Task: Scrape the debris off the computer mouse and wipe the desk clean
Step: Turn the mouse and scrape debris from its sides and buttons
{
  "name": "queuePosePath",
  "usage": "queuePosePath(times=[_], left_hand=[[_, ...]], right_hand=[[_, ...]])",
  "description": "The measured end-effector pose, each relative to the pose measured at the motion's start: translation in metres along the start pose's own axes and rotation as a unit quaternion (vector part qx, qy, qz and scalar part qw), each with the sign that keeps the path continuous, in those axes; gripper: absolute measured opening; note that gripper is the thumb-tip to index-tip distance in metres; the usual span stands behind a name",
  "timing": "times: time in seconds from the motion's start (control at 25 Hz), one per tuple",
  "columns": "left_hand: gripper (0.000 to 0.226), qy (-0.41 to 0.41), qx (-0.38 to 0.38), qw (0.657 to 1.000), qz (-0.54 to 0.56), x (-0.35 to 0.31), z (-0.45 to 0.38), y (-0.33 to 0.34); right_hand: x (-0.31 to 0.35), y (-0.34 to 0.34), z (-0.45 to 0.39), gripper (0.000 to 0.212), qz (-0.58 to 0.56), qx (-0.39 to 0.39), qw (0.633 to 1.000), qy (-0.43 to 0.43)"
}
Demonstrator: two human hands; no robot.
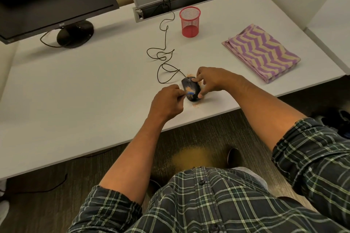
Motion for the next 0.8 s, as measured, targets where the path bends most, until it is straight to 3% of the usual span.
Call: queuePosePath(times=[0.16, 0.36, 0.56, 0.8], left_hand=[[0.021, 0.005, 0.048, 0.999, -0.006, 0.005, -0.004, -0.009], [0.023, -0.005, -0.008, 1.000, 0.025, 0.004, -0.006, -0.015], [0.022, -0.029, 0.051, 0.996, 0.062, 0.007, -0.002, -0.006], [0.020, -0.018, -0.045, 0.992, 0.118, 0.006, -0.005, -0.009]], right_hand=[[0.000, 0.000, 0.000, 0.085, 0.008, -0.001, 1.000, 0.003], [0.000, -0.003, 0.000, 0.085, 0.018, 0.000, 1.000, 0.008], [-0.001, -0.002, -0.001, 0.085, 0.030, -0.002, 0.999, 0.010], [0.000, -0.002, -0.003, 0.085, 0.045, -0.004, 0.999, 0.012]])
Point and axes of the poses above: each hand's wrist, its own z-axis away from the middle knuckle, its own y-axis out of the palm, x = y × z, the point moved 3 cm from there along -z, towards the middle knuckle, and after that the axes turned 15 degrees about y, right-handed, at the moved point
